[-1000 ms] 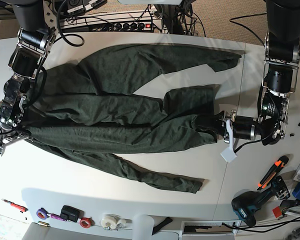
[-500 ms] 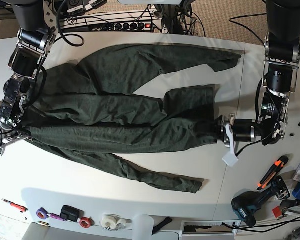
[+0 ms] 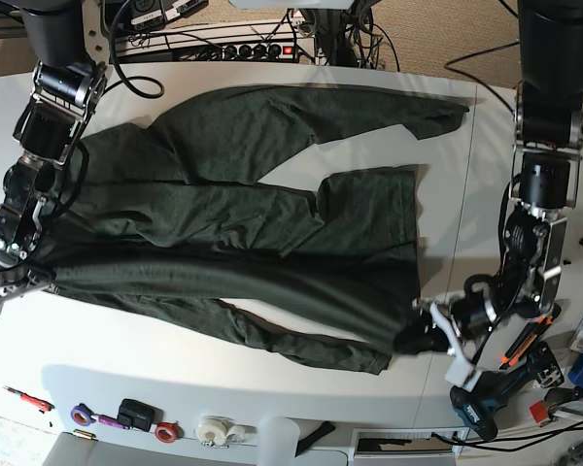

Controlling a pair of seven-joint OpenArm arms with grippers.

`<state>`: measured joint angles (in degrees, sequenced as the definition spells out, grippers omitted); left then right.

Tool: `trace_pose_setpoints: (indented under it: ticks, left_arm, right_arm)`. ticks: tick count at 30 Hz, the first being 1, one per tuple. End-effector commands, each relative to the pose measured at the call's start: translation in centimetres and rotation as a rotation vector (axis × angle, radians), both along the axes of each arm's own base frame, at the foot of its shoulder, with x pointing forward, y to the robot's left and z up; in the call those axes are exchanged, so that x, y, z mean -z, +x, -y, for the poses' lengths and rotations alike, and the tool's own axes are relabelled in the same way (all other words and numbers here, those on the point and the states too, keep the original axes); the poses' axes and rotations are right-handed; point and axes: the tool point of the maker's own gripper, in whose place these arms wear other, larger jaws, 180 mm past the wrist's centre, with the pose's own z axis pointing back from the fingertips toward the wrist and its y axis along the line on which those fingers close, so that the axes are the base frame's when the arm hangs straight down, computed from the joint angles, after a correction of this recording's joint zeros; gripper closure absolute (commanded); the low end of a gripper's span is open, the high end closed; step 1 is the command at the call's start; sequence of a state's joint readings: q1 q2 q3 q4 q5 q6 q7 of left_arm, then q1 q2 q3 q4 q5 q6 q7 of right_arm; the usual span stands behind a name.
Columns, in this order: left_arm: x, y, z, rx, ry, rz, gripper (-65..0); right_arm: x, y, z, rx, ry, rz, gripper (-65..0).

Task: Layout the t-shirt on the table in an organized manner, then fold the t-shirt properly
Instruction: 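Release the hem and lift the left gripper off the shirt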

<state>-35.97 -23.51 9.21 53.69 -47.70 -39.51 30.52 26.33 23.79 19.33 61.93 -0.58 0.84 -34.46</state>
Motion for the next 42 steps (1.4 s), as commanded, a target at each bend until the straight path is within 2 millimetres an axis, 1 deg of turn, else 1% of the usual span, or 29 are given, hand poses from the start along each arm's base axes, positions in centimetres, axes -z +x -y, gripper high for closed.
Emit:
trace_pose_setpoints:
  ticks: [1, 3, 5, 9, 16, 22, 25, 26, 27, 28, 29, 30, 31, 32, 33, 42]
  left_arm:
    - [-3.4, 1.5, -0.2, -0.011, -0.018, 0.102, 0.0]
    - [-4.0, 2.1, 0.0, -0.015, 0.016, 0.151, 0.0]
    - [-4.1, 3.3, -0.6, -0.088, 0.045, 0.178, 0.0]
    - [-3.1, 4.8, -1.5, -0.205, 0.138, 0.187, 0.0]
    - [-1.8, 5.0, -1.1, -0.229, 0.214, 0.178, 0.0]
    - [-1.3, 5.9, -3.3, -0.350, 0.273, 0.164, 0.0]
    - [-1.2, 5.9, -3.3, -0.345, 0.283, 0.166, 0.0]
    - [-1.2, 5.8, -3.2, -0.339, 0.283, 0.167, -3.6]
    - [-1.2, 5.8, -3.1, -0.329, 0.283, 0.168, -12.8]
    - [-1.1, 5.7, -2.9, -0.318, 0.282, 0.168, -23.4]
    - [-1.0, 5.7, -2.9, -0.320, 0.282, 0.164, -32.1]
    - [-0.8, 5.7, -3.1, -0.325, 0.283, 0.158, -38.0]
    - [-0.6, 5.7, -3.4, -0.339, 0.285, 0.151, -40.2]
    - [-0.4, 5.8, -3.6, -0.352, 0.288, 0.143, -40.1]
    - [-0.1, 5.7, -3.8, -0.355, 0.290, 0.135, -40.1]
    - [0.7, 5.3, -3.9, -0.349, 0.276, 0.105, -40.1]
  right_arm:
    - [-3.7, 0.9, 1.2, 0.012, -0.053, 0.083, 0.0]
    - [-4.5, 1.3, 1.2, 0.009, -0.061, 0.108, 0.0]
    - [-5.1, 1.5, 1.3, 0.006, -0.071, 0.129, 0.0]
    - [-5.5, 1.8, 1.1, 0.001, -0.085, 0.158, 0.0]
    - [-5.4, 2.2, 0.3, 0.011, -0.082, 0.193, 0.0]
    - [-5.8, 1.8, 0.9, 0.045, -0.100, 0.207, 0.0]
    - [-5.8, 1.9, 0.9, 0.044, -0.102, 0.210, 0.0]
    - [-5.9, 1.8, 1.0, 0.044, -0.112, 0.204, 0.0]
    - [-5.9, 1.7, 1.1, 0.043, -0.134, 0.191, 0.0]
    - [-6.0, 1.7, 1.1, 0.037, -0.150, 0.179, -1.1]
    - [-6.0, 1.7, 1.1, 0.038, -0.157, 0.175, -7.5]
    - [-6.0, 1.7, 1.1, 0.038, -0.156, 0.175, -15.2]
    - [-6.0, 1.7, 1.1, 0.038, -0.156, 0.175, -22.5]
    - [-6.0, 1.7, 1.1, 0.039, -0.156, 0.176, -28.0]
    - [-6.0, 1.7, 1.2, 0.040, -0.157, 0.176, -30.7]
    - [-6.0, 1.6, 1.3, 0.042, -0.155, 0.171, -30.9]
